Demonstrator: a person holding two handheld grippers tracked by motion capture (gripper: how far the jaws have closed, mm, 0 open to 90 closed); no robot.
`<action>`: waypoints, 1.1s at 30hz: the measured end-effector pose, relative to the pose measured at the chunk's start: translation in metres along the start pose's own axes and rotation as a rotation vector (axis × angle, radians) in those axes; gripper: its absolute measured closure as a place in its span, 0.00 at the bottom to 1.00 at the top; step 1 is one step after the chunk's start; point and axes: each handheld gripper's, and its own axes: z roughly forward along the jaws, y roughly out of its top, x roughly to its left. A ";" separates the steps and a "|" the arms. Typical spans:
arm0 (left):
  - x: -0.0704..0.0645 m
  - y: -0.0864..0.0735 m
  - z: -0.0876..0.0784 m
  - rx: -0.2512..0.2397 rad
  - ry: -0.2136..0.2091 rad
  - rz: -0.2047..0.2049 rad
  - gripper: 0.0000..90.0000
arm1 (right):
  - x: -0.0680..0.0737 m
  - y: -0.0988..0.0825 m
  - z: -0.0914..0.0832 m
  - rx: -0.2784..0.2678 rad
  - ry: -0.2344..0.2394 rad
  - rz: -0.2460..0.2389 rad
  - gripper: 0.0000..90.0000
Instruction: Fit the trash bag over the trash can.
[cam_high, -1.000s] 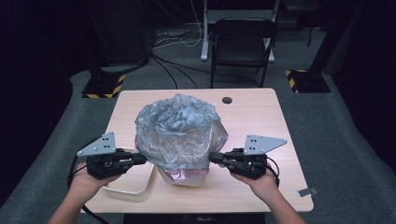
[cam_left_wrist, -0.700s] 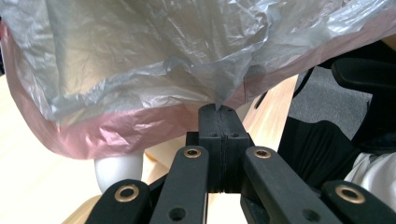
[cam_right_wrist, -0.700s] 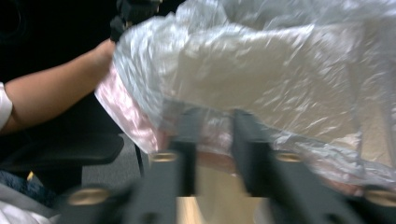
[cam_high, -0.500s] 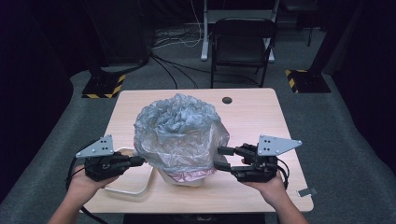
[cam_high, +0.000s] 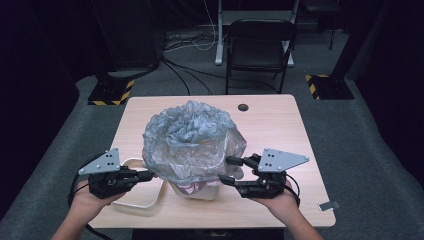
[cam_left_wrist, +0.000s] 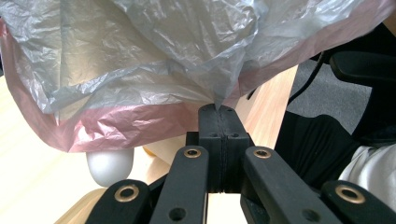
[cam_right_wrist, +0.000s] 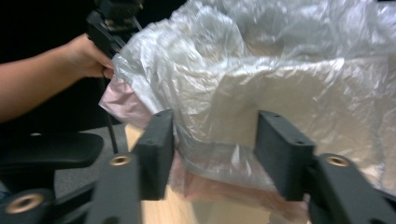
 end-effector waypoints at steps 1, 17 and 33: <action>0.001 0.000 0.000 -0.001 0.000 -0.001 0.99 | 0.000 -0.001 0.002 0.006 -0.005 0.000 0.61; 0.010 -0.013 0.003 0.019 -0.003 -0.034 1.00 | -0.012 -0.018 -0.004 -0.010 0.062 0.022 1.00; 0.010 -0.003 -0.023 -0.070 0.015 -0.065 0.66 | -0.013 -0.026 -0.012 -0.006 0.065 0.033 0.99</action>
